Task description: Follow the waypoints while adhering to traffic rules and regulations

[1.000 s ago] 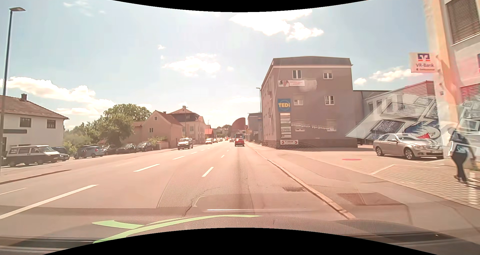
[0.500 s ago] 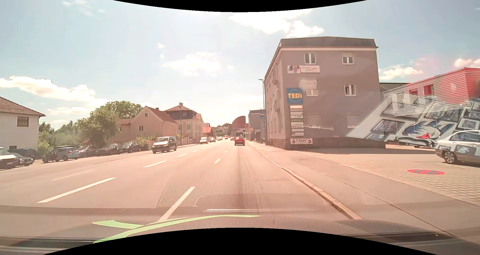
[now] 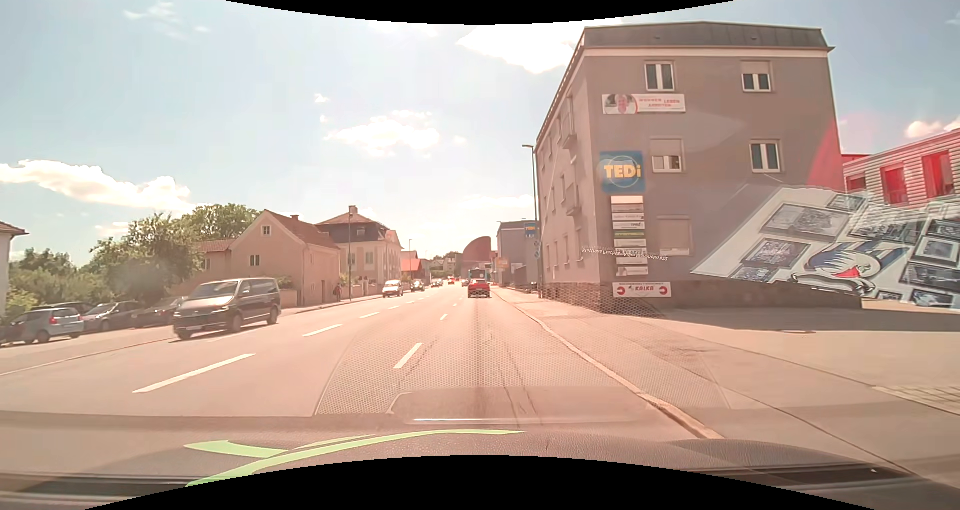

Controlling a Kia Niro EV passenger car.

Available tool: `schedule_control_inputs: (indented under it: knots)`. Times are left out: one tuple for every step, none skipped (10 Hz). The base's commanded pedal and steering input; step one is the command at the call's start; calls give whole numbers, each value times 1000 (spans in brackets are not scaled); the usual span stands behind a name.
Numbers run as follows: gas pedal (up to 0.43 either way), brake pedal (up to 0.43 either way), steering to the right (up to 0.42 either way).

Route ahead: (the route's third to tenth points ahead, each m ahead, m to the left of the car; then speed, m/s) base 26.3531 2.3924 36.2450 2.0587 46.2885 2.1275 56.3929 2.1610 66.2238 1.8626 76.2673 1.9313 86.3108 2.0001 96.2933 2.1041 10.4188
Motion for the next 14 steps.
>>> schedule_control_inputs:
  knots:
    - [130, 0, 0]
    - [130, 0, 0]
    - [130, 0, 0]
    - [130, 0, -1]
    - [130, 0, -1]
    - [118, 0, -1]
    - [110, 0, -1]
    - [98, 0, -1]
    - [98, 0, 0]
    - [87, 0, 0]
    - [79, 0, -1]
    - [79, 0, -1]
    - [79, 0, -3]
    - [67, 0, -6]
